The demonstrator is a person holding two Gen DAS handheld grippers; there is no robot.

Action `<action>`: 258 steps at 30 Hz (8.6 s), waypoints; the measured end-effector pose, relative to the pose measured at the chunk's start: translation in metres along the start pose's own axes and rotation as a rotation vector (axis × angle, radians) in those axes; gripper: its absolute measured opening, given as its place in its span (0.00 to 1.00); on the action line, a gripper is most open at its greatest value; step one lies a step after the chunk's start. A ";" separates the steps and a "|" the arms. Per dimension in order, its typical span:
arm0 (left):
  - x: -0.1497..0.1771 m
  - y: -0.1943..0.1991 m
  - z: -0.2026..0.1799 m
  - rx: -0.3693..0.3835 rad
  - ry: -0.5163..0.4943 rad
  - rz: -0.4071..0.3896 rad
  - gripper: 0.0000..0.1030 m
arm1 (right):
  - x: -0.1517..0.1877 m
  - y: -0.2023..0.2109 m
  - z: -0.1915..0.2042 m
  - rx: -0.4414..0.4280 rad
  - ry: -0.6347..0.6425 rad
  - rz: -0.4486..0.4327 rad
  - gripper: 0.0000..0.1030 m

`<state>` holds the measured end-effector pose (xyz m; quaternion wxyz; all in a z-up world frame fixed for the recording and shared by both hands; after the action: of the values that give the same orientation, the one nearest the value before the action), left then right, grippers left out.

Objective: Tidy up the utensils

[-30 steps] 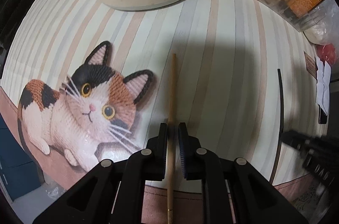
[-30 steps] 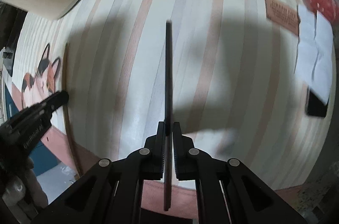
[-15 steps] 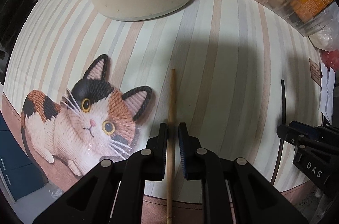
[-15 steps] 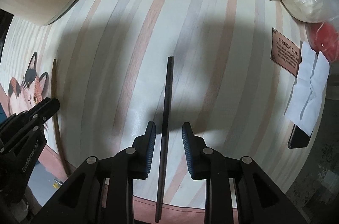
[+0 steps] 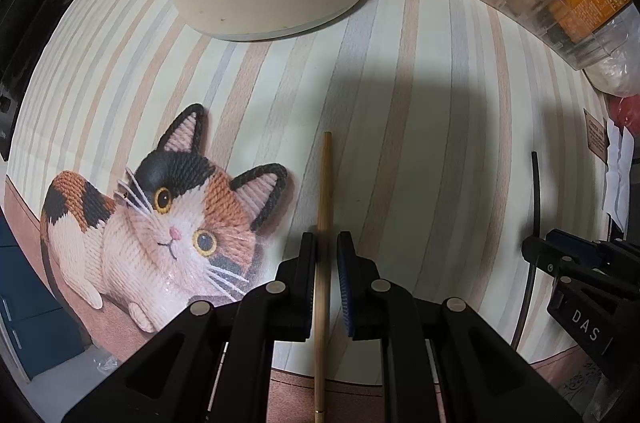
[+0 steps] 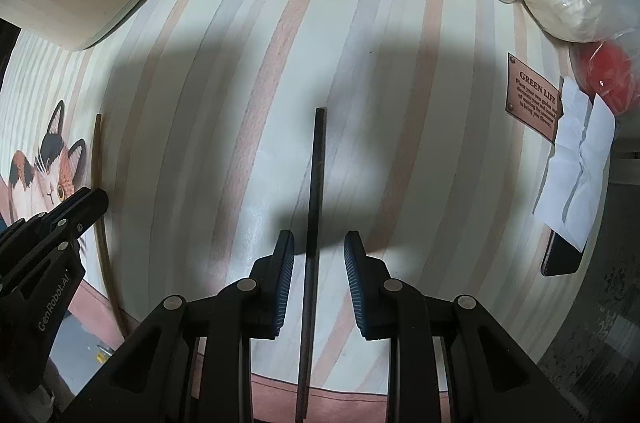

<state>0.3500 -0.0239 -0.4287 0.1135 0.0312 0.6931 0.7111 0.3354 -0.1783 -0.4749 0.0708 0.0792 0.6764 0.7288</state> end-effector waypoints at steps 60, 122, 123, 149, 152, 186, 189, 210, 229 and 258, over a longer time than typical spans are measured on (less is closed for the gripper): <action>-0.221 0.367 0.053 0.103 0.088 -0.789 0.04 | -0.165 0.404 0.066 -0.363 0.032 -0.962 0.04; -0.124 0.270 0.099 -0.129 0.220 -0.645 1.00 | -0.108 0.283 0.077 -0.068 0.191 -0.773 0.99; -0.121 0.272 0.098 -0.128 0.224 -0.650 1.00 | -0.108 0.283 0.077 -0.067 0.191 -0.778 0.99; 0.047 0.361 0.075 -0.118 0.182 -0.799 1.00 | 0.087 0.370 0.036 -0.004 0.114 -1.016 1.00; 0.077 0.374 0.077 -0.118 0.178 -0.818 1.00 | 0.125 0.382 0.036 0.009 0.099 -1.037 1.00; 0.175 0.427 0.052 -0.128 0.246 -0.715 1.00 | 0.229 0.431 0.025 -0.016 0.161 -0.930 1.00; 0.172 0.425 0.052 -0.135 0.243 -0.708 1.00 | 0.224 0.428 0.025 -0.019 0.170 -0.919 1.00; 0.171 0.413 0.055 -0.163 0.265 -0.672 1.00 | 0.216 0.420 0.029 -0.023 0.185 -0.898 1.00; 0.169 0.413 0.053 -0.164 0.265 -0.669 1.00 | 0.214 0.415 0.037 -0.021 0.189 -0.883 1.00; 0.160 0.415 0.054 -0.162 0.239 -0.683 1.00 | 0.210 0.413 0.035 -0.023 0.185 -0.883 1.00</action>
<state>0.1565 0.0565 -0.0324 0.2646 -0.2942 0.6134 0.6836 0.1390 -0.1304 -0.0559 0.3154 -0.2833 0.6407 0.6401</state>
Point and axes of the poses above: each gripper's, at about its wrist camera, not at the fingertips, and y roughly against the way its jaws point, z to its left, x to its underside, the point moved 7 cm from there along -y, roughly the way its jaws point, and after that the axes turned 2 degrees about -x, right-handed, at the moved point
